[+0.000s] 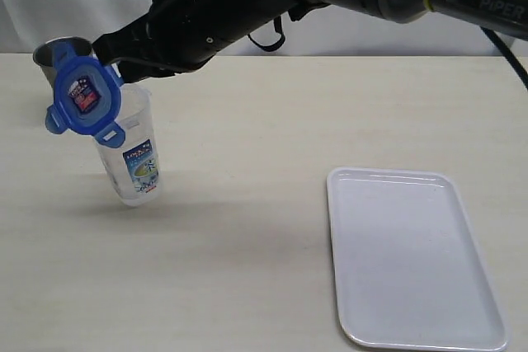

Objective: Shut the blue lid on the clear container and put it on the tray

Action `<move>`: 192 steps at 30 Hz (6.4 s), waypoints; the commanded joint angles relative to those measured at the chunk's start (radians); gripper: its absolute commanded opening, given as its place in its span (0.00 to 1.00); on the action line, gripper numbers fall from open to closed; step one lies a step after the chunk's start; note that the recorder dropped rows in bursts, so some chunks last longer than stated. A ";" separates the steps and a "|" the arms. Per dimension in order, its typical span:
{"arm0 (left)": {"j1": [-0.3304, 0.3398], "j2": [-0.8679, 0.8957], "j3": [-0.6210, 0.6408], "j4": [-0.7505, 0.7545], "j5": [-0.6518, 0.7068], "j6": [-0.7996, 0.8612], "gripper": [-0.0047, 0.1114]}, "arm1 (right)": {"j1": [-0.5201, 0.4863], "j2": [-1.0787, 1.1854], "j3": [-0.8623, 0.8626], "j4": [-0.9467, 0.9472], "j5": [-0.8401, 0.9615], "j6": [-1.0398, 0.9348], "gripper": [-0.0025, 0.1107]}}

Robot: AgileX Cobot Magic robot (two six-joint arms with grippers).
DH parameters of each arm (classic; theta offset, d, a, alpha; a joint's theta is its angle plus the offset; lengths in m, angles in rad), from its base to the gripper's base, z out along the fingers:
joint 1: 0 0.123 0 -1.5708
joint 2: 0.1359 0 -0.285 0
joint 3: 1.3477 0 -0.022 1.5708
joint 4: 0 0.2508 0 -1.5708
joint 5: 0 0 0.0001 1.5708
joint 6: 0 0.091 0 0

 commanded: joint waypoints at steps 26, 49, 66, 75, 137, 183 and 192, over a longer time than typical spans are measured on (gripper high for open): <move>0.005 -0.003 0.001 -0.003 -0.007 0.000 0.04 | 0.132 -0.023 0.100 -0.295 0.206 -0.205 0.32; 0.005 -0.003 0.001 -0.003 -0.007 0.000 0.04 | 0.356 0.288 0.107 0.071 -0.118 -0.101 0.46; 0.005 -0.003 0.001 -0.001 -0.007 0.000 0.04 | 0.419 0.429 -0.092 -0.063 -0.013 0.048 0.46; 0.005 -0.003 0.001 -0.001 -0.007 0.000 0.04 | 0.421 0.458 -0.092 -0.073 0.010 0.082 0.40; 0.005 -0.003 0.001 -0.001 -0.007 0.000 0.04 | 0.296 0.263 0.083 -0.467 0.267 0.055 0.45; 0.005 -0.003 0.001 -0.001 -0.007 0.000 0.04 | 0.299 -0.132 0.025 -1.541 0.282 0.742 0.06; 0.005 -0.003 0.001 -0.001 -0.007 0.000 0.04 | 0.299 -0.068 -0.015 -1.556 -0.148 0.652 0.06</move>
